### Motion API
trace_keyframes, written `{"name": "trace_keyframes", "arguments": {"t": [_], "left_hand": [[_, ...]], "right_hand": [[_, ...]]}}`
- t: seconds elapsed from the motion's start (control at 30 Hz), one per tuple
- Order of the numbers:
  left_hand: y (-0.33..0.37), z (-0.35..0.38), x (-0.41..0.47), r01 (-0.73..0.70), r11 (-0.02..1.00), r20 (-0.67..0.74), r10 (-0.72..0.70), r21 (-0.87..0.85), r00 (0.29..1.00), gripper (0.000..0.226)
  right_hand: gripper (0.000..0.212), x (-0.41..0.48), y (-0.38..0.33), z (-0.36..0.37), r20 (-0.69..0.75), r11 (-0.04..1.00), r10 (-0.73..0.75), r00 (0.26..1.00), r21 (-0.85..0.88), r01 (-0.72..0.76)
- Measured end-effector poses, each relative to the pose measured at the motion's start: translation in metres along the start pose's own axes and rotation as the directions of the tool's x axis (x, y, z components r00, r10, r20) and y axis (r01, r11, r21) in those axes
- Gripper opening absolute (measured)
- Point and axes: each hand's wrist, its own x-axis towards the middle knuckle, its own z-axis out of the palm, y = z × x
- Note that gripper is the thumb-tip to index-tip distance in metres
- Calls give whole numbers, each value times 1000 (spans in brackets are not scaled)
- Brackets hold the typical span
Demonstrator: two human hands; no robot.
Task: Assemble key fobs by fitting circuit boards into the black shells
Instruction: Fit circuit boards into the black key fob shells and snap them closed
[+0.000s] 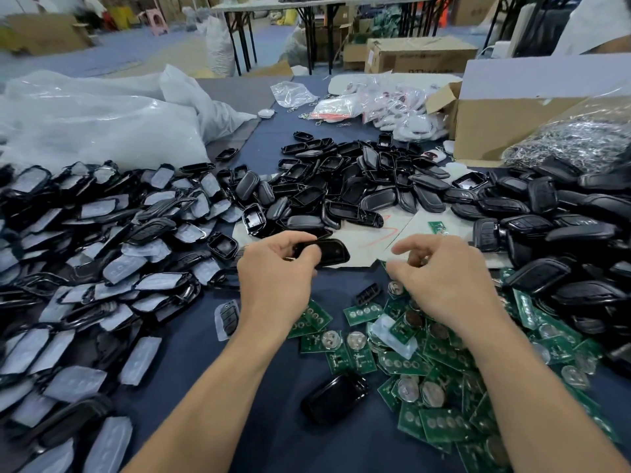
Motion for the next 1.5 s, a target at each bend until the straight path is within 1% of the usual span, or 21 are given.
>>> {"name": "trace_keyframes", "arguments": {"t": [0.07, 0.1, 0.23, 0.37, 0.47, 0.53, 0.63, 0.67, 0.73, 0.77, 0.8, 0.9, 0.93, 0.97, 1.03, 1.07, 1.23, 1.27, 1.33, 1.43, 1.5], "left_hand": [[-1, 1, 0, 25, 999, 17, -25, -21, 1000, 23], [-2, 0, 1, 39, 999, 22, -38, -33, 999, 22], [-3, -2, 4, 50, 997, 28, -49, -51, 998, 21], [-2, -1, 6, 103, 986, 45, -98, -131, 994, 25], [-2, 0, 5, 112, 982, 72, -102, -154, 992, 28], [-1, 0, 4, 102, 983, 86, -89, -155, 992, 29], [-1, -1, 2, 98, 984, 101, -83, -148, 991, 29], [-1, -1, 2, 99, 984, 104, -84, -147, 991, 29], [-1, -3, 1, 104, 984, 105, -89, -148, 990, 28], [-1, -3, 1, 105, 983, 104, -90, -147, 990, 27], [-1, -4, 1, 106, 983, 104, -91, -148, 990, 27], [-1, -5, 3, 103, 983, 103, -87, -153, 991, 28], [-1, -4, 3, 104, 983, 106, -89, -151, 990, 27], [-1, -4, 3, 107, 983, 110, -90, -152, 990, 27], [0, -3, 4, 112, 982, 115, -95, -153, 989, 26], [0, -3, 4, 115, 982, 115, -98, -153, 989, 26], [-1, -4, 6, 120, 982, 110, -104, -148, 989, 24], [-1, -4, 7, 121, 981, 111, -105, -149, 988, 23], [-2, -4, 8, 124, 980, 115, -107, -154, 988, 23], [-2, -3, 9, 142, 975, 141, -118, -172, 983, 24], [-2, -2, 9, 157, 970, 175, -124, -187, 977, 30]], "right_hand": [[23, 0, -1, 3, 86, 983, -56, 995, -169, 70], [25, -1, -2, 5, 75, 972, -73, 995, -218, 87], [28, -6, -5, 7, -153, 950, -73, 986, -310, 23], [38, -14, -12, 15, -143, 905, -75, 987, -425, 7], [36, -19, -24, 21, -126, 891, -57, 990, -453, -6], [36, -21, -27, 21, -94, 871, -56, 994, -491, 3], [30, -30, -24, 17, 41, 769, -135, 990, -625, 131], [34, -34, -22, 16, 84, 752, -130, 988, -641, 154], [55, -36, -23, 14, 142, 774, -47, 989, -621, 126], [60, -35, -24, 13, 153, 778, -16, 988, -619, 108], [58, -34, -24, 12, 166, 770, -11, 986, -628, 114], [31, -33, -23, 8, 233, 702, -144, 962, -661, 265], [28, -32, -23, 7, 231, 719, -172, 958, -636, 282], [27, -31, -24, 7, 201, 775, -172, 964, -576, 259], [24, -27, -27, 7, 132, 900, -159, 978, -389, 199], [18, -26, -29, 8, 133, 924, -156, 979, -330, 192], [4, -22, -23, 11, 220, 944, -160, 962, -251, 214], [10, -21, -22, 10, 226, 968, -134, 965, -180, 176], [23, -18, -21, 9, 231, 995, -77, 970, 73, 61], [20, -17, -23, 7, 128, 912, 5, 992, 405, -57], [20, -16, -23, 6, 95, 897, 29, 995, 438, -68]]}}
